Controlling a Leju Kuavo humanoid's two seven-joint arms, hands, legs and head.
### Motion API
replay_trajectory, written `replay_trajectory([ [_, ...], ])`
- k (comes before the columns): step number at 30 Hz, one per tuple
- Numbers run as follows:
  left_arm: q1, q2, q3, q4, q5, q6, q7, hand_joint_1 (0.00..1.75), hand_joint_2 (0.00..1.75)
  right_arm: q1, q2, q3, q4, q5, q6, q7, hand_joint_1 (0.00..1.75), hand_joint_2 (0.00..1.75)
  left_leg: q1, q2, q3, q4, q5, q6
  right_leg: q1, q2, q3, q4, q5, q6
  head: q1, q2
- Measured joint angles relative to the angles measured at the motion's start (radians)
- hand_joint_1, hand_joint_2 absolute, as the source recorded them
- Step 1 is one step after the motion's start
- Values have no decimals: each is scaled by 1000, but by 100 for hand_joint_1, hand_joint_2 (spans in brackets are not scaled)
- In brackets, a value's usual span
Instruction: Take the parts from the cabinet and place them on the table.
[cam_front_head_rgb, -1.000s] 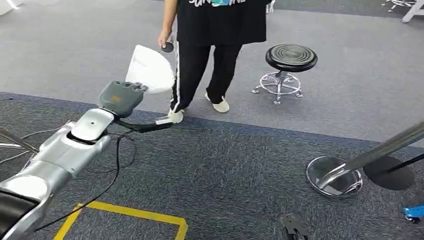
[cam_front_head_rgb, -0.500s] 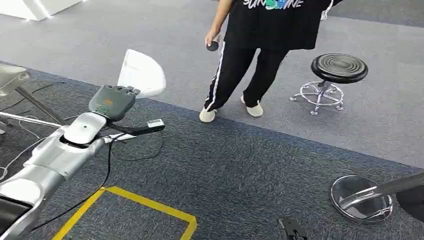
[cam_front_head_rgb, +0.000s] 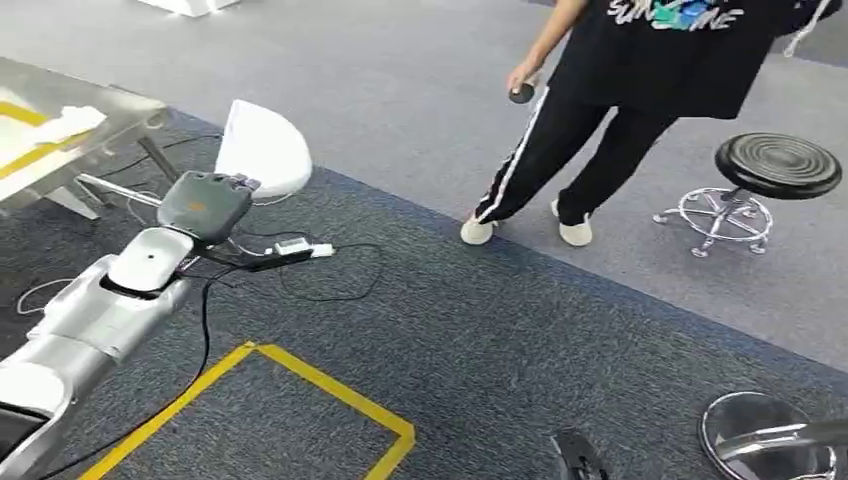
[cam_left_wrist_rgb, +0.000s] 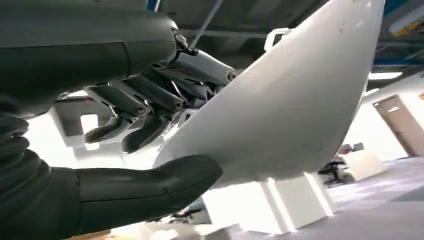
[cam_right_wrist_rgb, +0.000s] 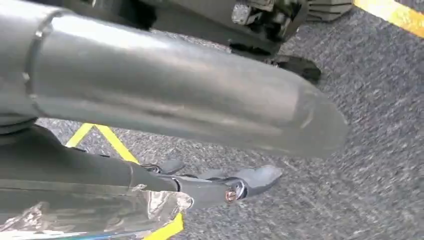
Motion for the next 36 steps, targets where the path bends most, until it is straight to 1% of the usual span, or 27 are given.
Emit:
replay_trajectory([
  [1, -2, 1, 2, 0, 0, 2, -2, 168, 175, -3, 0, 0, 0, 1, 0, 1, 0, 0, 7, -13, 3, -5, 6, 9, -1, -4, -1, 2, -5, 7, -2, 0],
  [2, -4, -3, 5, 0, 0, 7, -3, 168, 175, -8, 0, 0, 0, 2, 0, 1, 0, 0, 12, -23, 2, -5, 7, 13, -7, 57, -14, 25, -24, 16, 5, 0],
  [3, -7, -3, 5, 2, 0, 10, -5, 168, 175, -9, 0, 0, 0, 3, 0, 1, 0, 0, 14, -32, 2, -5, 8, 19, -9, 101, -40, 87, -59, 19, 7, 0],
  [5, -9, -7, 5, 4, 1, 13, -6, 168, 175, -6, 0, 0, 0, 3, 0, 3, 0, 0, 15, -55, 1, -5, 9, 22, -9, 127, -116, 251, -127, 23, 8, 0],
  [6, -7, -8, 5, 6, 1, 13, -9, 168, 175, -3, 0, 0, 0, 4, 0, 5, 0, 0, 15, -71, 1, -4, 9, 22, -9, 129, -152, 318, -144, 24, 8, 0],
  [7, -7, -9, 5, 9, 1, 13, -11, 168, 175, -3, 0, 0, 0, 4, 0, 6, 0, 0, 15, -86, 1, -4, 9, 22, -9, 129, -164, 329, -135, 23, 8, 0],
  [8, -7, -10, 5, 12, 1, 13, -11, 168, 175, -4, 0, 0, 0, 4, 0, 7, 0, 0, 16, -101, 1, -4, 10, 21, -10, 130, -152, 293, -104, 21, 8, 0],
  [10, -10, -13, 5, 15, 1, 12, -11, 168, 175, -7, 0, 0, 0, 4, 0, 7, 0, 0, 21, -130, 2, -3, 12, 16, -15, 150, -73, 119, -10, 20, 8, 0],
  [11, -13, -15, 5, 16, 1, 12, -11, 168, 175, -7, 0, 0, 0, 4, 1, 7, 0, 0, 24, -143, 0, -2, 12, 10, -24, 199, -32, 32, 21, 25, 8, 0],
  [12, -19, -15, 5, 17, 1, 12, -11, 168, 175, -7, 0, 0, 0, 4, 1, 7, 0, 0, 19, -156, -8, 3, 14, 0, -29, 234, -15, 5, 3, 24, 8, 0],
  [14, -22, -18, 6, 19, 1, 11, -11, 168, 175, -7, 0, 0, 0, 4, 3, 9, 0, 0, 28, -181, -18, -4, 25, -14, -23, 212, -16, 11, 5, 17, 6, 0],
  [16, -20, -12, 7, 23, 1, 10, -12, 168, 175, -9, 0, 0, 0, 5, 2, 9, 0, 0, 31, -203, -20, -14, 33, -29, -23, 190, -14, 6, 11, 0, 6, 0],
  [17, -20, -13, 7, 24, 1, 11, -14, 168, 175, -14, 0, 0, 0, 5, 2, 9, 0, 0, 27, -147, -26, -2, 22, -29, -24, 175, -13, -1, 17, -8, 7, 0],
  [18, -25, -13, 8, 27, 1, 11, -16, 168, 175, -16, 0, 0, 0, 5, 2, 9, 0, 0, 19, -83, -47, 40, -12, -30, -22, 167, -13, -3, 18, -15, -8, 0],
  [19, -29, -16, 8, 28, 1, 11, -17, 168, 175, -15, 0, 0, 0, 5, 2, 9, 0, 0, 19, -57, -82, 121, -57, -33, -19, 154, -15, -3, 18, -17, -10, 0],
  [20, -30, -19, 8, 29, 1, 13, -17, 168, 175, -10, 0, 0, 0, 5, 1, 9, 0, 0, 20, -48, -123, 213, -99, -34, -17, 137, -15, -3, 17, -19, -10, 0],
  [22, -29, -23, 7, 35, 1, 13, -18, 168, 175, -5, 0, 0, 0, 5, 1, 9, 0, 0, 20, -47, -170, 320, -129, -36, -15, 109, -15, -3, 16, -20, -10, 0],
  [23, -29, -23, 7, 39, 1, 13, -20, 168, 175, -6, 0, 0, 0, 5, 1, 9, 0, 0, 20, -46, -157, 301, -107, -36, -15, 94, -15, -3, 16, -20, -10, 0],
  [25, -32, -24, 8, 42, 1, 15, -20, 168, 175, -9, 0, 0, 0, 5, 1, 9, 0, 0, 18, -32, -78, 157, -31, -31, -15, 68, -12, -3, 14, -17, -10, 0],
  [26, -35, -24, 8, 42, 2, 18, -20, 168, 175, -10, 0, 0, 0, 6, 1, 9, 0, 0, 14, 13, -20, 55, 6, -27, -14, 55, -8, -2, 11, -13, -10, 0],
  [27, -40, -24, 8, 42, 2, 20, -21, 168, 175, -9, 0, 0, 0, 6, 1, 9, 0, 0, 1, 79, 8, 1, 0, -26, -3, 45, -8, 2, 6, -7, -12, 0],
  [28, -43, -31, 8, 42, 2, 23, -21, 168, 175, -9, 0, 0, 0, 6, 0, 8, 0, 0, 4, 54, 4, 0, 4, -11, 0, 35, -9, 2, 4, -3, -11, 0],
  [31, -41, -28, 9, 47, 3, 25, -21, 168, 175, -9, 0, 0, 0, 6, 0, 8, 0, 0, 1, 10, -3, -2, 6, 3, 0, -10, 3, -4, -1, 7, -8, 0],
  [32, -41, -30, 10, 47, 3, 25, -23, 168, 175, -11, 0, 0, -1, 6, 0, 8, 0, 0, 10, -5, 0, -5, 10, 9, -5, 4, -6, 2, -11, 16, -6, 0],
  [33, -44, -32, 10, 48, 3, 26, -23, 168, 175, -13, 0, 0, -1, 6, 0, 8, 0, 0, 13, -14, 0, -5, 10, 13, -8, 71, -16, 41, -39, 22, -2, 0],
  [34, -45, -32, 11, 49, 3, 27, -23, 168, 175, -13, 0, 0, -1, 6, 0, 7, 0, 0, 15, -25, -1, -5, 10, 18, -9, 106, -47, 113, -77, 25, 4, 0],
  [36, -44, -37, 11, 51, 3, 26, -23, 168, 175, -5, 0, -1, 0, 6, 0, 7, 0, 0, 16, -56, -3, -5, 10, 21, -10, 128, -129, 289, -150, 29, 5, 0],
])
